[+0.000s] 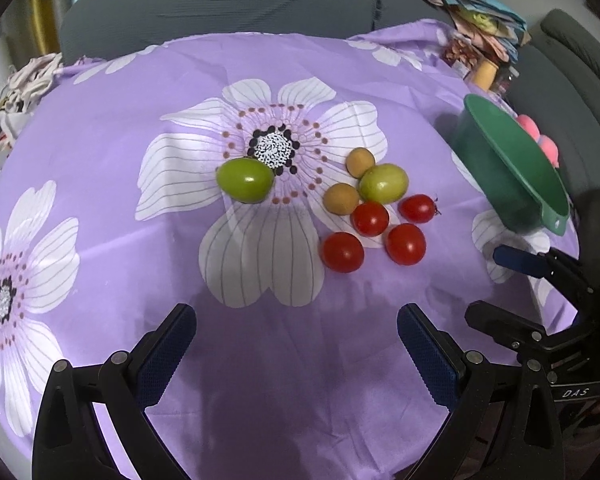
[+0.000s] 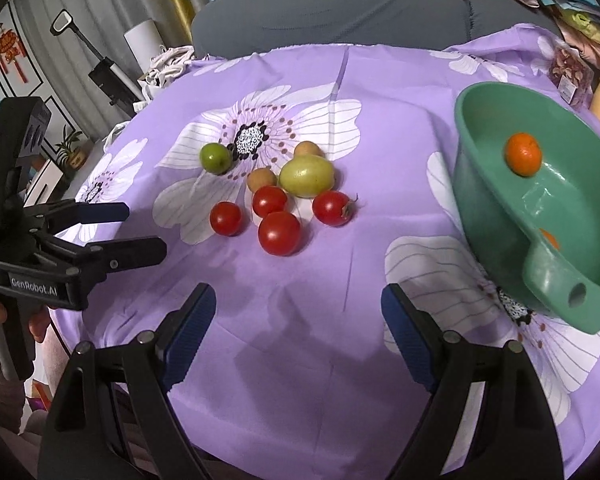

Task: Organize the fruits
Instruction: 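Withdraw both grippers from the bowl back toward the red tomatoes, then grasp a red tomato with the left gripper while the right gripper grasps another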

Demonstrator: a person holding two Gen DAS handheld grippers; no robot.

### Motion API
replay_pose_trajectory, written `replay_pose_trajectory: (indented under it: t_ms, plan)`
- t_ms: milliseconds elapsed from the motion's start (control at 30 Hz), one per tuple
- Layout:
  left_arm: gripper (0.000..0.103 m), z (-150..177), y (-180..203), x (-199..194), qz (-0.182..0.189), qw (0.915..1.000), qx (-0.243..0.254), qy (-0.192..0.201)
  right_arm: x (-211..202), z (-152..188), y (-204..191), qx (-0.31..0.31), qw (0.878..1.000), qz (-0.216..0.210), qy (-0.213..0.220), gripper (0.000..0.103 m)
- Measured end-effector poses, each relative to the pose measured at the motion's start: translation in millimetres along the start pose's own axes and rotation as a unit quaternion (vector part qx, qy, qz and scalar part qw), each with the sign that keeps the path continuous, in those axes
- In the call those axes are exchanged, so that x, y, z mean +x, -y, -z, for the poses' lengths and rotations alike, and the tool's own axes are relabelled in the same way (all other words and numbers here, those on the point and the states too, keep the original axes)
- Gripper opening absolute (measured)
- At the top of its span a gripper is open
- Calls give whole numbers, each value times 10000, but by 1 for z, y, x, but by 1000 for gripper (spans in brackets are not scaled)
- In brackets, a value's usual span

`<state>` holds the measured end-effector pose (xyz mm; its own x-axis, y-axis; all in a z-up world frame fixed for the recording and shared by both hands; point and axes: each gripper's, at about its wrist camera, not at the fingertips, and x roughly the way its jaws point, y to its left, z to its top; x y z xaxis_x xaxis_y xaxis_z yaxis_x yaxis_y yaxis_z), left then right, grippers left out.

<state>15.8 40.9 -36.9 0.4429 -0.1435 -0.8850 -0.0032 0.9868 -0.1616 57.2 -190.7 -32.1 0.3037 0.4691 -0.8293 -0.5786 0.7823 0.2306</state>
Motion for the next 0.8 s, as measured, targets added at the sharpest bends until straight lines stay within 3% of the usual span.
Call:
replay_pose_trajectory:
  t_ms: [300, 800]
  plan:
    - [100, -5, 7, 3, -191, 9995, 261, 27, 8, -5, -1, -17, 10000, -24, -91, 85]
    - [100, -14, 7, 11, 24, 9993, 374, 6, 20, -14, -1, -34, 9999, -38, -165, 85]
